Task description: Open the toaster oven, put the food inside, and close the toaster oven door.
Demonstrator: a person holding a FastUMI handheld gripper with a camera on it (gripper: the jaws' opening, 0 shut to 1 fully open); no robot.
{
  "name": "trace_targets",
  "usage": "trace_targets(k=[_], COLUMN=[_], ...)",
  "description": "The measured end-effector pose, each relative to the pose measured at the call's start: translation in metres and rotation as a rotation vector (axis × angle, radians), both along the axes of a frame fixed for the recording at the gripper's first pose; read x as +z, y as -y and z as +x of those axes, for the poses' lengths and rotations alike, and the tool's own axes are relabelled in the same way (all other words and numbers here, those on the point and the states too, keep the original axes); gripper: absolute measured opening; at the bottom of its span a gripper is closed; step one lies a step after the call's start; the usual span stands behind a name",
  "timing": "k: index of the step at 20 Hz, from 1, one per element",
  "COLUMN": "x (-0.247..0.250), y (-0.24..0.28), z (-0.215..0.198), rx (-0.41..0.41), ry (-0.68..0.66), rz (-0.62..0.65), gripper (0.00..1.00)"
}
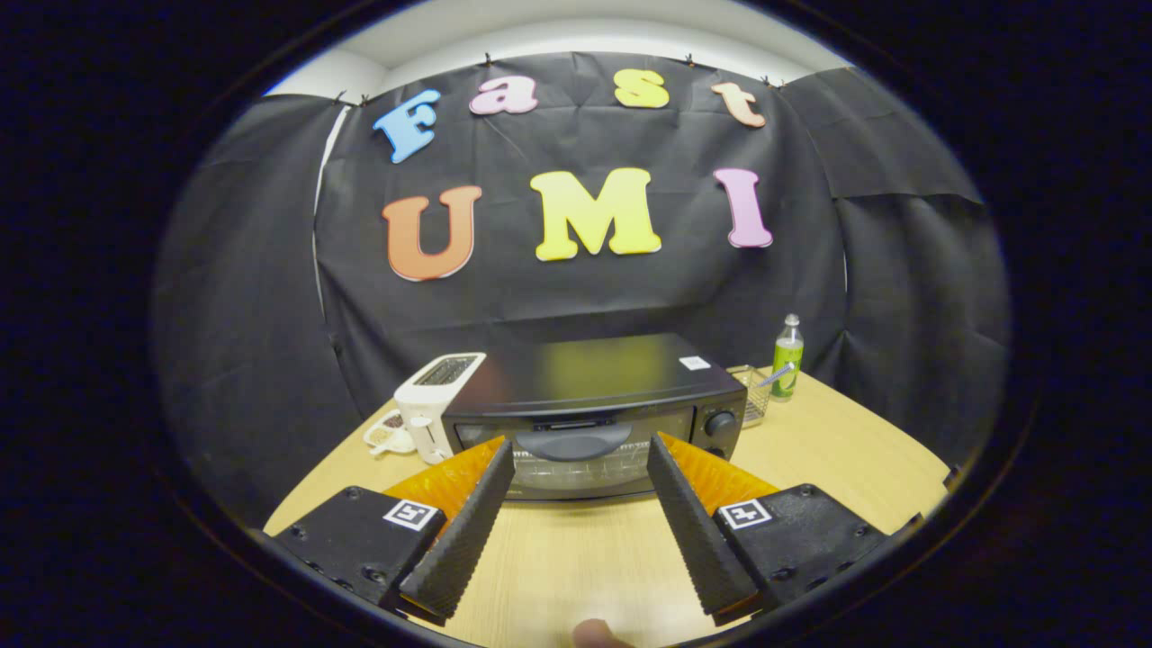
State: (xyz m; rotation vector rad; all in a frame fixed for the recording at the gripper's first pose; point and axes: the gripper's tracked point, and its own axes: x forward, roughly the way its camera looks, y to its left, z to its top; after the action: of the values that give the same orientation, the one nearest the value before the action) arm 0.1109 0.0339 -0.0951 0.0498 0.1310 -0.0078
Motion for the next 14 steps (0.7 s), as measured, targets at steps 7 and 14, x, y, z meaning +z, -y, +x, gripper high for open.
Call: trace_targets(k=[7, 14], x=[0.081, 0.112], y=[0.015, 0.024], z=[-0.077, -0.126], rx=[0.005, -0.002], ry=[0.206, 0.289], rz=[-0.008, -0.033], gripper=[0.98, 0.98])
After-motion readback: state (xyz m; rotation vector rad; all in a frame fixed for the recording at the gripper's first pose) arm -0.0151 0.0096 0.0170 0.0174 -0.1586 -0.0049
